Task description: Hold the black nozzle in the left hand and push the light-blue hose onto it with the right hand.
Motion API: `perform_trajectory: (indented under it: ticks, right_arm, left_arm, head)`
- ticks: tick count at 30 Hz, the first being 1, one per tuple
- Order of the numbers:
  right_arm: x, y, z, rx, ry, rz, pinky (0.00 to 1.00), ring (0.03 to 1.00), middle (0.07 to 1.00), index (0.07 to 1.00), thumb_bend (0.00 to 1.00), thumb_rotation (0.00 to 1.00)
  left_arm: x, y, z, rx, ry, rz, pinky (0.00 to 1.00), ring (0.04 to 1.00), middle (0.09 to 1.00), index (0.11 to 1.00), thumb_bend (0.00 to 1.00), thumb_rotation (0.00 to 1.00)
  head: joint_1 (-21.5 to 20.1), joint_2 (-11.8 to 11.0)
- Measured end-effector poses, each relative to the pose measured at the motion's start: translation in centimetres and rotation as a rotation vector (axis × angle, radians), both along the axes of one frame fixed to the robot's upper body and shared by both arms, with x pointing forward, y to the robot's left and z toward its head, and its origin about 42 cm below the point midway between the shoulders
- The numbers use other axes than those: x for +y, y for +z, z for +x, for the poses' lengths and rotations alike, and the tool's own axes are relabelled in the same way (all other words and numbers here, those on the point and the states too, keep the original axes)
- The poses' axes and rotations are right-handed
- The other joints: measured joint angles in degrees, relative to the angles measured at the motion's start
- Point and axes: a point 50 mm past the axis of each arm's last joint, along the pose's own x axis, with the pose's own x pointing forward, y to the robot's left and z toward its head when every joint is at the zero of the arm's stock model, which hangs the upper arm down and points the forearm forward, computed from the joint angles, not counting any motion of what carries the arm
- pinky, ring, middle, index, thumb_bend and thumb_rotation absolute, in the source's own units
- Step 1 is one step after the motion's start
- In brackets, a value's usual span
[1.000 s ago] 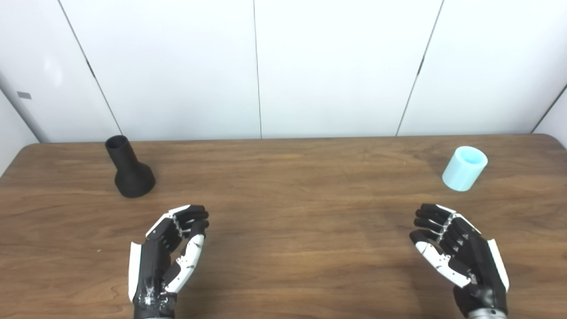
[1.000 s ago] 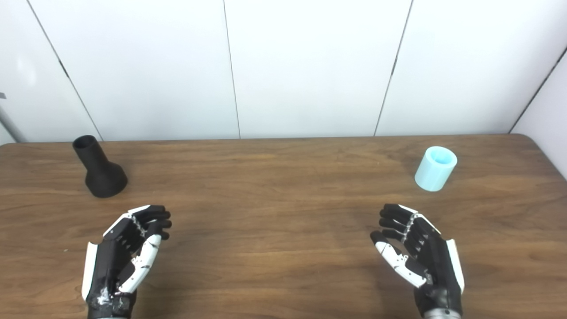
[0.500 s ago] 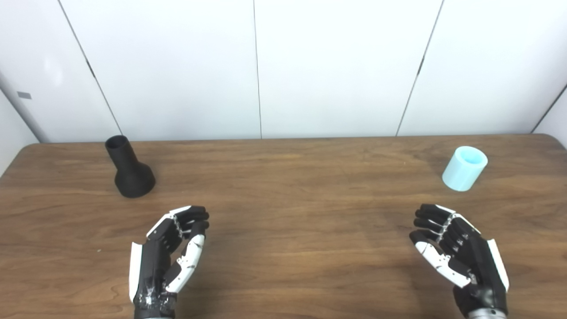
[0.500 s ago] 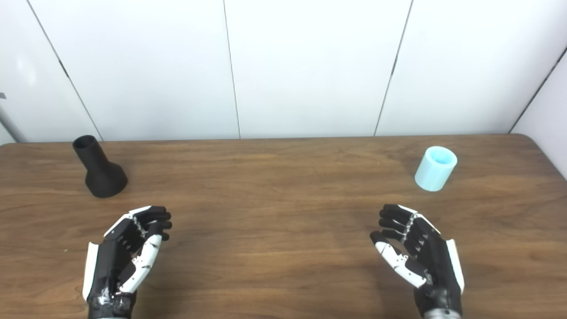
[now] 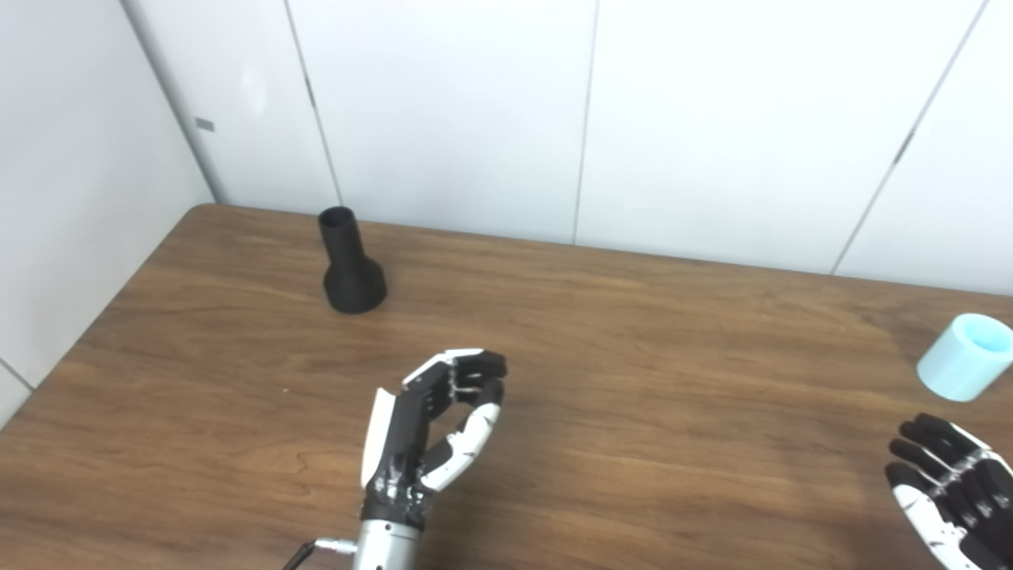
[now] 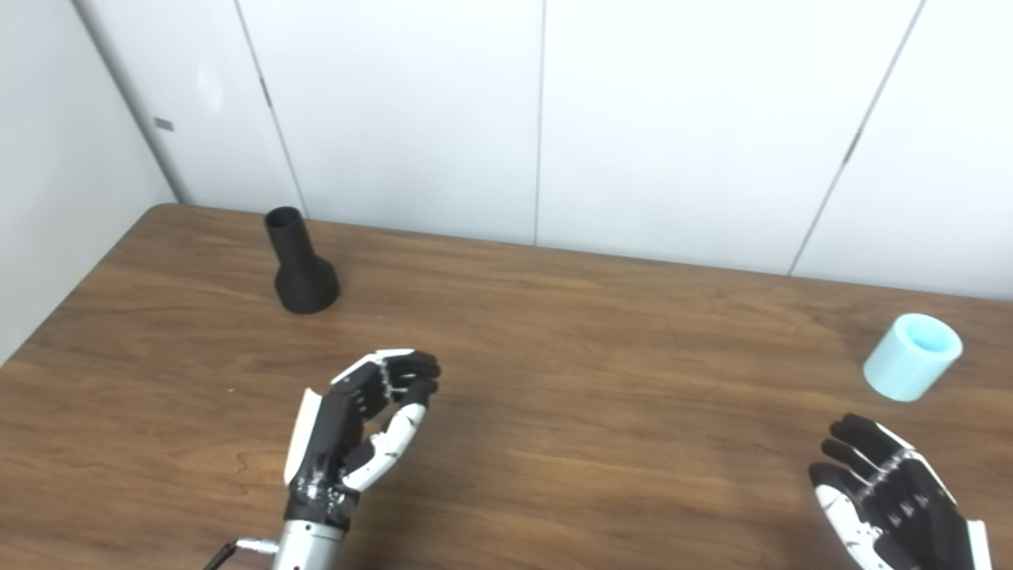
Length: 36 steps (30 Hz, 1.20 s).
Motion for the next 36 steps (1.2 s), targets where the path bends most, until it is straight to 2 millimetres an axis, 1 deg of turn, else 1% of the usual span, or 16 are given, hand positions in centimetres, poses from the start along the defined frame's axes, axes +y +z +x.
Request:
perform_trajectory:
  ticks: [3,6,7,9,10,13,14,16,17,18,19,21,24,26,29,36]
  right_arm:
    - [0.0,-0.3,0.1,0.010,-0.001,-0.005,0.58,0.672,0.694,0.668,0.19,0.00]
    - [-0.1,-0.5,0.1,0.018,-0.003,-0.005,0.57,0.666,0.688,0.659,0.19,0.02]
    - [-0.1,-0.5,0.1,0.017,-0.004,-0.005,0.57,0.666,0.687,0.655,0.20,0.05]
    - [-0.2,-0.5,0.1,0.017,-0.006,-0.007,0.57,0.671,0.693,0.658,0.19,0.07]
    - [-0.3,-0.5,0.1,0.017,-0.006,-0.009,0.57,0.669,0.693,0.658,0.18,0.07]
    - [-0.8,-0.4,0.1,0.019,0.001,-0.023,0.55,0.660,0.686,0.653,0.17,0.04]
    - [-0.9,-0.4,0.1,0.021,0.003,-0.028,0.55,0.660,0.686,0.654,0.17,0.03]
    - [-1.3,-0.7,0.1,0.029,0.003,-0.029,0.56,0.667,0.689,0.654,0.17,0.03]
    - [-1.5,-1.0,0.1,0.038,0.003,-0.029,0.57,0.677,0.693,0.654,0.19,0.11]
    - [-1.8,-1.1,0.1,0.044,0.002,-0.027,0.58,0.678,0.693,0.653,0.19,0.14]
    - [-2.0,-1.1,0.0,0.044,-0.001,-0.024,0.59,0.680,0.690,0.647,0.22,0.24]
    - [-2.3,-1.0,0.0,0.044,-0.008,-0.010,0.60,0.680,0.687,0.642,0.24,0.30]
    - [-2.6,-1.2,0.3,0.051,-0.013,0.011,0.60,0.674,0.679,0.634,0.29,0.37]
    - [-2.6,-1.4,0.5,0.065,-0.013,0.021,0.60,0.669,0.672,0.627,0.32,0.40]
    - [-2.7,-1.5,0.5,0.078,-0.016,0.029,0.60,0.671,0.671,0.628,0.33,0.42]
    - [-2.7,-1.5,1.0,0.073,-0.014,0.033,0.57,0.653,0.663,0.620,0.35,0.44]
  left_arm:
    - [0.1,0.0,0.0,-0.009,0.040,0.040,0.51,0.594,0.626,0.620,0.32,0.33]
    - [0.6,-0.7,0.1,-0.014,0.102,0.060,0.52,0.625,0.645,0.650,0.50,0.31]
    - [0.8,-0.9,0.1,-0.007,0.122,0.054,0.55,0.662,0.680,0.672,0.57,0.29]
    - [1.3,-1.0,0.1,-0.007,0.160,0.040,0.62,0.721,0.730,0.718,0.65,0.26]
    - [1.5,-0.9,0.1,-0.009,0.174,0.034,0.69,0.765,0.769,0.756,0.69,0.27]
    - [2.2,-0.9,0.1,-0.007,0.196,0.011,0.83,0.870,0.873,0.867,0.74,0.25]
    - [2.5,-1.0,0.1,-0.006,0.204,0.008,0.85,0.888,0.893,0.891,0.76,0.25]
    - [3.5,-1.3,0.3,0.003,0.233,0.031,0.81,0.882,0.903,0.911,0.76,0.27]
    - [4.2,-1.4,0.3,0.009,0.254,0.044,0.81,0.894,0.923,0.929,0.78,0.28]
    - [4.8,-1.2,0.4,0.013,0.272,0.053,0.81,0.897,0.928,0.933,0.78,0.28]
    - [5.3,-1.0,0.4,0.016,0.288,0.061,0.80,0.896,0.936,0.936,0.80,0.31]
    - [6.3,-0.2,0.4,0.019,0.325,0.076,0.79,0.895,0.941,0.938,0.80,0.32]
    - [8.0,0.3,0.6,0.014,0.369,0.099,0.79,0.888,0.927,0.936,0.82,0.29]
    - [9.1,0.6,0.5,0.028,0.404,0.111,0.81,0.896,0.925,0.936,0.84,0.29]
    - [10.5,1.1,0.5,0.037,0.448,0.139,0.79,0.876,0.908,0.923,0.87,0.30]
    - [13.3,2.3,1.4,0.035,0.493,0.223,0.83,0.902,0.926,0.966,0.87,0.33]
  head:
    - [0.9,-0.1]
    - [2.0,-0.1]
    - [2.0,-0.1]
    - [2.4,-0.2]
    - [3.2,-0.1]
    - [4.5,-0.3]
    - [4.5,-0.3]
    - [5.9,-0.4]
    - [6.2,-0.4]
    - [6.2,-0.4]
    - [7.4,-0.4]
    - [8.3,-0.4]
    - [9.4,-0.6]
    - [10.1,-0.7]
    - [10.8,-0.8]
    - [11.5,-1.1]
